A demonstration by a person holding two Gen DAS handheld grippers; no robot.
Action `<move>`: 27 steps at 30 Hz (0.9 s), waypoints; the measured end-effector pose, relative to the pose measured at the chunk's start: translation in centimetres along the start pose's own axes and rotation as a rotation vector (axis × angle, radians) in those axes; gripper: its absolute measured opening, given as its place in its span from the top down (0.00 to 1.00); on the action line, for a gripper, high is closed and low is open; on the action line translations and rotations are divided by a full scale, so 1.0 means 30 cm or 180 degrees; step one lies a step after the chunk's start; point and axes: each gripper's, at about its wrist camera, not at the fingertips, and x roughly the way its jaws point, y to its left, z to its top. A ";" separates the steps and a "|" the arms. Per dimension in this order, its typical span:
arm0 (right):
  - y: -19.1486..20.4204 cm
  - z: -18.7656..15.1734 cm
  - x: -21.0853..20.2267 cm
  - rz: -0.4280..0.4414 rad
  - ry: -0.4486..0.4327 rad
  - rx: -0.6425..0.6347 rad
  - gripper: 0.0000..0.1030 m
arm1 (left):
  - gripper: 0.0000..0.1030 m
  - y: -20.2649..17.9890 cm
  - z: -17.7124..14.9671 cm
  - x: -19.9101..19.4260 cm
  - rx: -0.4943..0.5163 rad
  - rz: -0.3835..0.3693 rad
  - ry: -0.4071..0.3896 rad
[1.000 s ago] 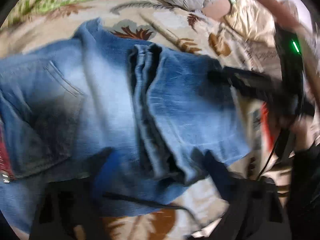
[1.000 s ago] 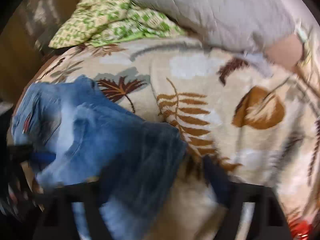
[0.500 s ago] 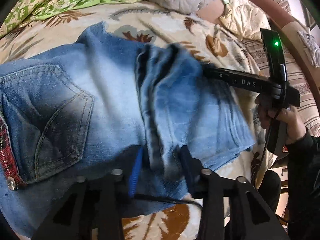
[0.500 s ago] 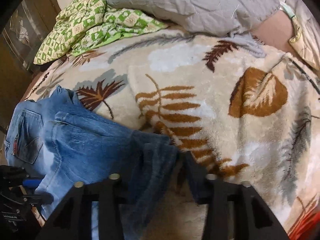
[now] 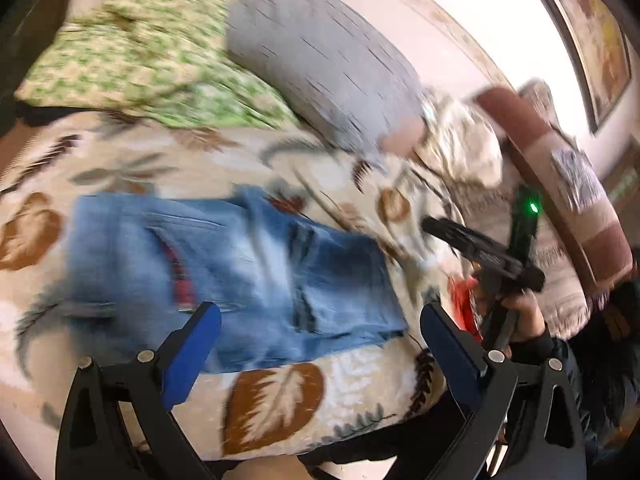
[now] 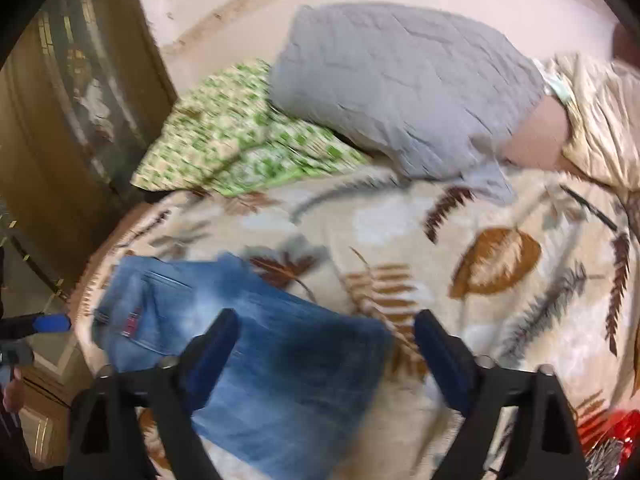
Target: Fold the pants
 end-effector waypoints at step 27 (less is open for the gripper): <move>0.551 0.110 0.137 0.0234 0.0260 -0.0936 0.09 | 0.00 0.584 -0.226 0.212 -0.1270 0.0310 -0.0740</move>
